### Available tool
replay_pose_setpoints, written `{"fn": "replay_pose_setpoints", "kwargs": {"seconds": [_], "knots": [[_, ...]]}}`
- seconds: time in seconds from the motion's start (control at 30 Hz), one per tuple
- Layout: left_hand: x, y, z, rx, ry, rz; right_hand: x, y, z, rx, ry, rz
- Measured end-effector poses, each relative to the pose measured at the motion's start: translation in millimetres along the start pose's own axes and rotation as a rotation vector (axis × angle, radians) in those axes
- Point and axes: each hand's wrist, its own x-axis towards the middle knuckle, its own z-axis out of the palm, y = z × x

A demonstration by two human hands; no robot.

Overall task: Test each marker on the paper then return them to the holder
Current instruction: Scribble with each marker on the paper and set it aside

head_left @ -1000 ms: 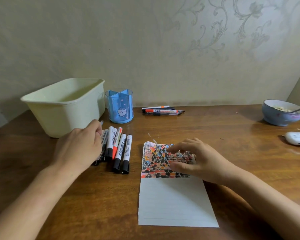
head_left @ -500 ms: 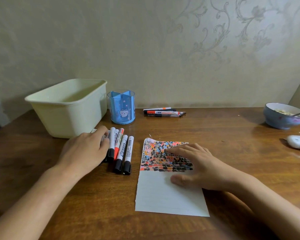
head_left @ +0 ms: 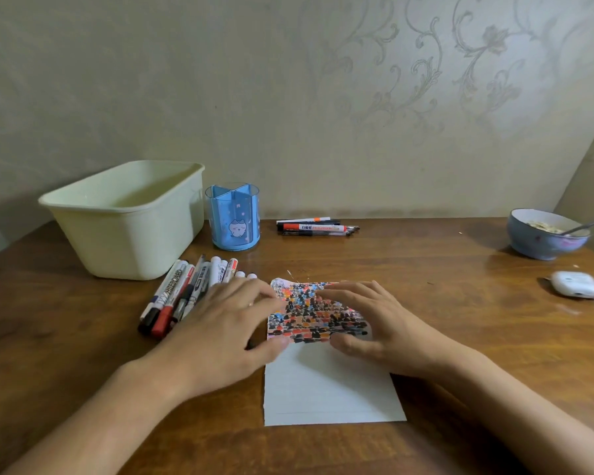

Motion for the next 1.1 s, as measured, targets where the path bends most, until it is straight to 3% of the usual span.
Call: {"fn": "replay_pose_setpoints", "kwargs": {"seconds": [0.27, 0.8, 1.1], "knots": [[-2, 3, -3, 0.109, -0.176, -0.006, 6, 10, -9, 0.024, 0.155, 0.188], [0, -4, 2, 0.061, -0.136, -0.045, 124, 38, -19, -0.328, 0.057, 0.358], [1, -6, 4, 0.037, -0.114, -0.032, 165, 59, -8, -0.312, 0.116, 0.413]]}}
